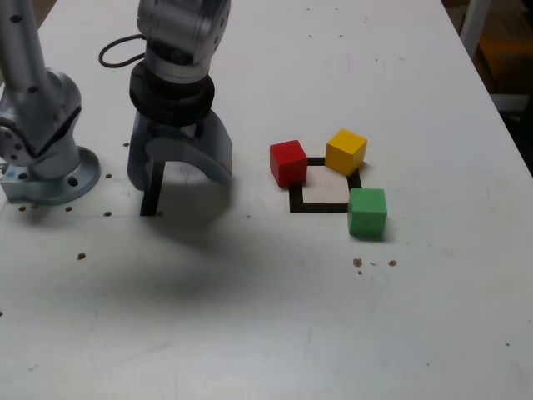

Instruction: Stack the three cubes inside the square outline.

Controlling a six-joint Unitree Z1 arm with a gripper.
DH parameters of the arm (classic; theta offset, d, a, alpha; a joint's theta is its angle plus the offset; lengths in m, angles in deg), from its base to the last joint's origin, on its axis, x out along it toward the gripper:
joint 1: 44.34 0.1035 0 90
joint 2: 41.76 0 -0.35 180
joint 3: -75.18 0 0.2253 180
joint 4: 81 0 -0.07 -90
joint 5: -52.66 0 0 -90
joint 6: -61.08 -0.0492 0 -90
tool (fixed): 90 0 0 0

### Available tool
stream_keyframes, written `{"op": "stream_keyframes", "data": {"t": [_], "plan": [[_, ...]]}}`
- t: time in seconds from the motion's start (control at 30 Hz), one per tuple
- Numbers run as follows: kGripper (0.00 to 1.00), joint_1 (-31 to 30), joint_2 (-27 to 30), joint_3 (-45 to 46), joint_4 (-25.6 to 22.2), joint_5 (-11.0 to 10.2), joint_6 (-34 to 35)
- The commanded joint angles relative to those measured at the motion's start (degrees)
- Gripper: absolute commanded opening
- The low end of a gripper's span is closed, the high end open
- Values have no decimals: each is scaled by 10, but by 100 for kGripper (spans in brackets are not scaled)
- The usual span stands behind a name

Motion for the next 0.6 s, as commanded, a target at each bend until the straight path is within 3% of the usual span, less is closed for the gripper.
{"op": "stream_keyframes", "data": {"t": [0.0,0.57], "plan": [[99,0,-2,-1,-2,0,1],[99,-23,8,1,-5,-15,0]]}}
